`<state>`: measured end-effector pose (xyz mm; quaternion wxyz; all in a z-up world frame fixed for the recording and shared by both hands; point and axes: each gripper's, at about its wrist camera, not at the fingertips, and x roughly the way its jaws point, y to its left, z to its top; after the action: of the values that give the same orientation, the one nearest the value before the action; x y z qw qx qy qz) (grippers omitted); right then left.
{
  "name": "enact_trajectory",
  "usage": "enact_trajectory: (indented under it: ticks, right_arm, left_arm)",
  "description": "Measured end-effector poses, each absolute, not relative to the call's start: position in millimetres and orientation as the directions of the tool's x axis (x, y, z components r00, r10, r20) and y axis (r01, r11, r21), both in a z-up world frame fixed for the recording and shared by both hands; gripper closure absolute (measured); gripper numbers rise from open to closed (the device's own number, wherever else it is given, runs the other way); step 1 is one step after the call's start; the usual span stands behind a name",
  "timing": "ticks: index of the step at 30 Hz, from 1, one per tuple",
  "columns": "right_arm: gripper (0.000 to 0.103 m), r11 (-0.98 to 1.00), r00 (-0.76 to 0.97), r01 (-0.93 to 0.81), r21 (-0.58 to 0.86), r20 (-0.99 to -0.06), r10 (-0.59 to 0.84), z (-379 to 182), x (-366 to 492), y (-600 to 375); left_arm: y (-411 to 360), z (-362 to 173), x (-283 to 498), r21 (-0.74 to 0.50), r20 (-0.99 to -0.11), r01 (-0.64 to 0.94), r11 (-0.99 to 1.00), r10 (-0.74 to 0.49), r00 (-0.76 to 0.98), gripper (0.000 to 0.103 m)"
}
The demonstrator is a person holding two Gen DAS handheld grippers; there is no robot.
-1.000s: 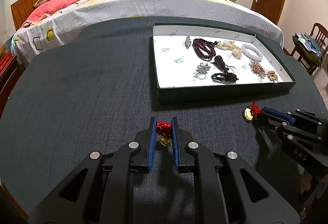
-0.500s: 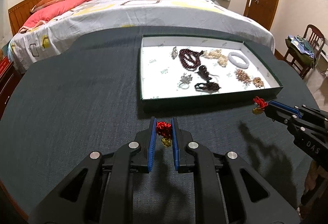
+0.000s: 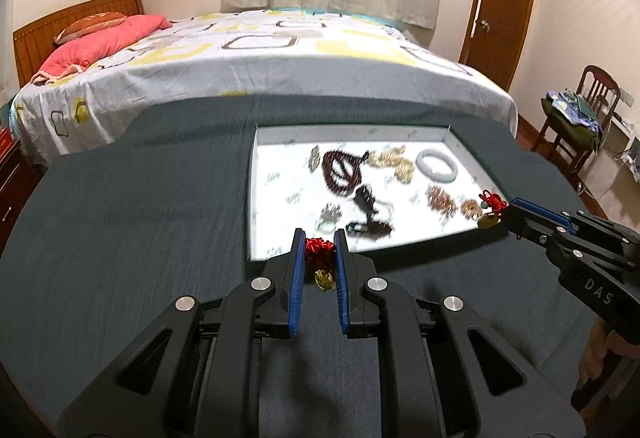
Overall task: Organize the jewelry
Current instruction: 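Grasp a red tassel charm with the left tool while the right tool grasps the other, then lower both red tassel charms into the box and open both tools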
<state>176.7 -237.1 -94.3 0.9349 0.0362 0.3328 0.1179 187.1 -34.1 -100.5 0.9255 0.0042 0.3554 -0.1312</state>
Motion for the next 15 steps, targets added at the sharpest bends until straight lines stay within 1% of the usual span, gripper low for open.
enact_trajectory:
  ticks: [6,15]
  right_arm:
    - [0.093,0.970,0.769,-0.190,0.151,-0.592,0.243,-84.4,194.1,-240.5]
    - [0.093,0.972,0.789,-0.183,0.147,-0.568,0.235,-76.6,221.2,-240.7]
  left_arm:
    - [-44.4,-89.9,202.5,-0.092,-0.634,0.262,0.961,-0.260,0.729,0.089]
    - [-51.5,-84.4,238.4,-0.108,-0.625,0.256,0.961,-0.266,0.734,0.089]
